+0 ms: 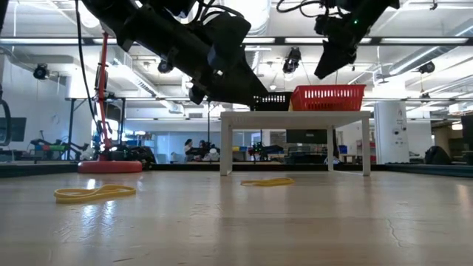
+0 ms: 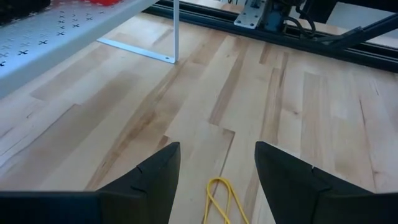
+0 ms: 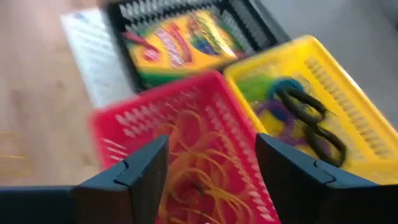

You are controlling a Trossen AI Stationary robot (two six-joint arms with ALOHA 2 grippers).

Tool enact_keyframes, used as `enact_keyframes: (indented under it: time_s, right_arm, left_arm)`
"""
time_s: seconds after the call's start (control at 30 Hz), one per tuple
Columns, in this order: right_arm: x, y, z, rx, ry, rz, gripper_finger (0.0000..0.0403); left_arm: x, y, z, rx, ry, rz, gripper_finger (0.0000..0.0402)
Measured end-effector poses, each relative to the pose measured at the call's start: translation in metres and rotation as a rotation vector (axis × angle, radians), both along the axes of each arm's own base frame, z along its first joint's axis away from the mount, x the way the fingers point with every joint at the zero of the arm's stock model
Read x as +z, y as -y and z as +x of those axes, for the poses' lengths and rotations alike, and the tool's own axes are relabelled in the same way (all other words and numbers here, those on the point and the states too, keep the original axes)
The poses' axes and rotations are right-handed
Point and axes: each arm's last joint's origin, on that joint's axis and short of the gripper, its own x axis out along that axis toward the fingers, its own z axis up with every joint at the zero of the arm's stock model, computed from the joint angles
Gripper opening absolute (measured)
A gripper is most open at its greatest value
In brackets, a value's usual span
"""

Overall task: Pick & Place Office Desk Supplies
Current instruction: Put the yellow rubber band into the red basket on the shelf

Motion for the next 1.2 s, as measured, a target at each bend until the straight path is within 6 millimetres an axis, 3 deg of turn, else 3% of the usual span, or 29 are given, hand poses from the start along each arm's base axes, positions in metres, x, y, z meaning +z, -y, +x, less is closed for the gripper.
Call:
enact_keyframes:
  time_s: [0.13,0.27,0.47,0.6,0.77,0.97,1.2]
  right_arm:
    - [0.007,-0.014,0.011,0.213,0.118,0.114,0.0243]
    - [-0.004,-0.051,0.032,0.439,0.158,0.129,0.0237]
    - [-0.055,-0.118,0.056,0.687,0.147,0.034,0.0228]
    - [-0.103,-0.145,0.066,0.740,0.205,-0.017,0.0228]
    - [-0.163,-0.152,0.080,0.737,0.275,0.017,0.0226]
    - [-0.217,-0.152,0.099,0.712,0.224,0.056,0.0226]
    - [-0.249,-0.142,0.122,0.687,0.138,0.070,0.0225]
  left_arm:
    - [0.000,0.000,0.000,0.002,-0.001,-0.004,0.0216]
    - [-0.007,-0.001,-0.004,0.011,-0.020,-0.013,0.0216]
    - [-0.020,-0.003,-0.013,0.054,-0.058,-0.075,0.0216]
    - [-0.028,-0.003,-0.024,0.084,-0.135,-0.106,0.0216]
    - [-0.037,-0.004,-0.032,0.104,-0.174,-0.122,0.0216]
    - [-0.035,-0.005,-0.031,0.134,-0.106,-0.108,0.0216]
    - [-0.029,-0.006,-0.027,0.141,-0.041,-0.070,0.0216]
